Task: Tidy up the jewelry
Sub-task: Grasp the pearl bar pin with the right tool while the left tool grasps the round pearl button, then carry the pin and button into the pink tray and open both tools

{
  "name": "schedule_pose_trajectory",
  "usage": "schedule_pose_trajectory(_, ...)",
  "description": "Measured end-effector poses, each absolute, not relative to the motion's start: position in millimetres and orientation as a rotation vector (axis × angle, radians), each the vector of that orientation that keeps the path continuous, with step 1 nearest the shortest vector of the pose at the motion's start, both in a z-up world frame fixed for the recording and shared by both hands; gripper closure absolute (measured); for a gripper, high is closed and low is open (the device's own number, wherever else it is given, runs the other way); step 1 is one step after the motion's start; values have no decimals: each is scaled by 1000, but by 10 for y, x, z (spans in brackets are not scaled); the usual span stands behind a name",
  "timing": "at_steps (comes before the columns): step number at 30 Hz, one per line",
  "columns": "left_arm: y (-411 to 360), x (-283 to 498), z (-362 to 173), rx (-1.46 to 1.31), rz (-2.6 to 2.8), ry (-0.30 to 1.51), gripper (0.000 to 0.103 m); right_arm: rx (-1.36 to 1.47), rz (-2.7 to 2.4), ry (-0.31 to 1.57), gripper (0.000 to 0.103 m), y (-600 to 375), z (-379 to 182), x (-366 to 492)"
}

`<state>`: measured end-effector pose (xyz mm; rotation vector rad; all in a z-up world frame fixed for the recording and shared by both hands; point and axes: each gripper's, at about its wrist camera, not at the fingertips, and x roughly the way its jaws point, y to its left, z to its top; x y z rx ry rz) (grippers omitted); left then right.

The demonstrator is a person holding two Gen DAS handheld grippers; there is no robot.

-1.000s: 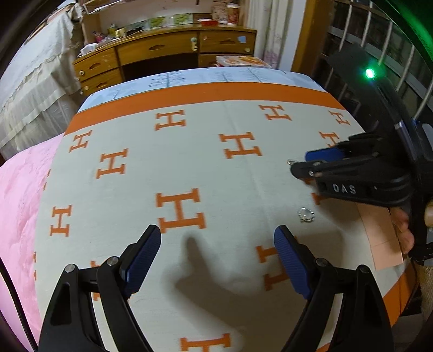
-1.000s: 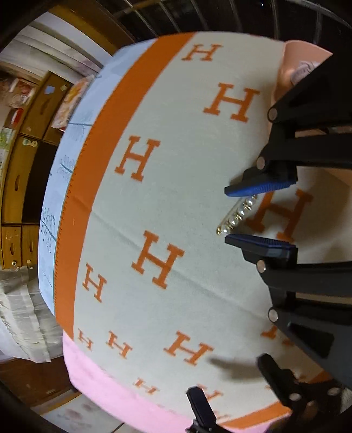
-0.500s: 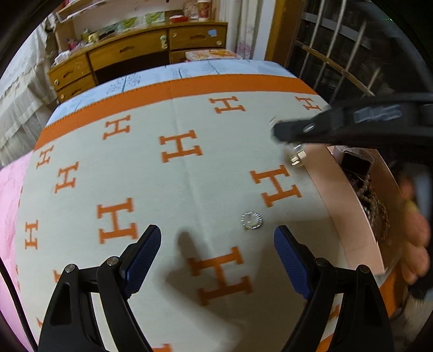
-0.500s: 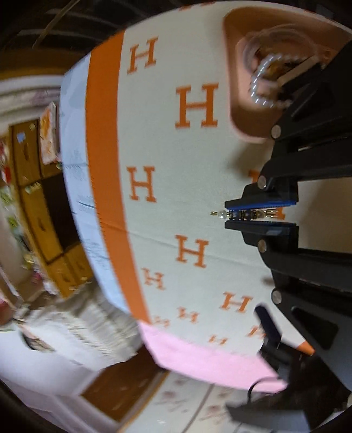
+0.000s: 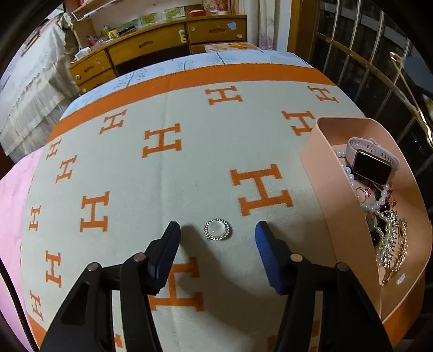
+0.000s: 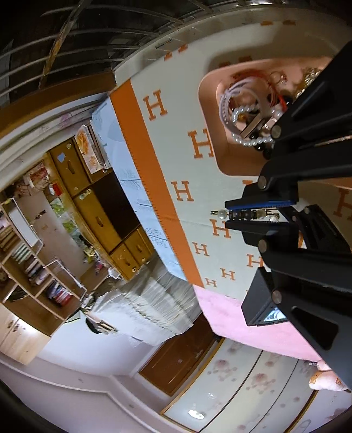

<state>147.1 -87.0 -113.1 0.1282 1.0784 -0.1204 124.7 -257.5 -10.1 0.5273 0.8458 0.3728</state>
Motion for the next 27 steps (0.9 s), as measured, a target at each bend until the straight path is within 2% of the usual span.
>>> schedule_pose_trajectory(2,-867,1466,-1131,108,-131,1079,58,532,367,848,96,-2614,-119,1218)
schedule_pose_trajectory(6,-866,1421,-1109,77,-133,1076,86,545,360,860,96,-2689,-209,1123)
schedule_pose_trajectory(20,-549,1296,-1074,-92,-211,1077,86,483,373,873,96,-2591,-325,801)
schedule_pose_trajectory(27,-241,1042,-783,-198,-383,952,86,458,387,856,96,-2505,-343,597)
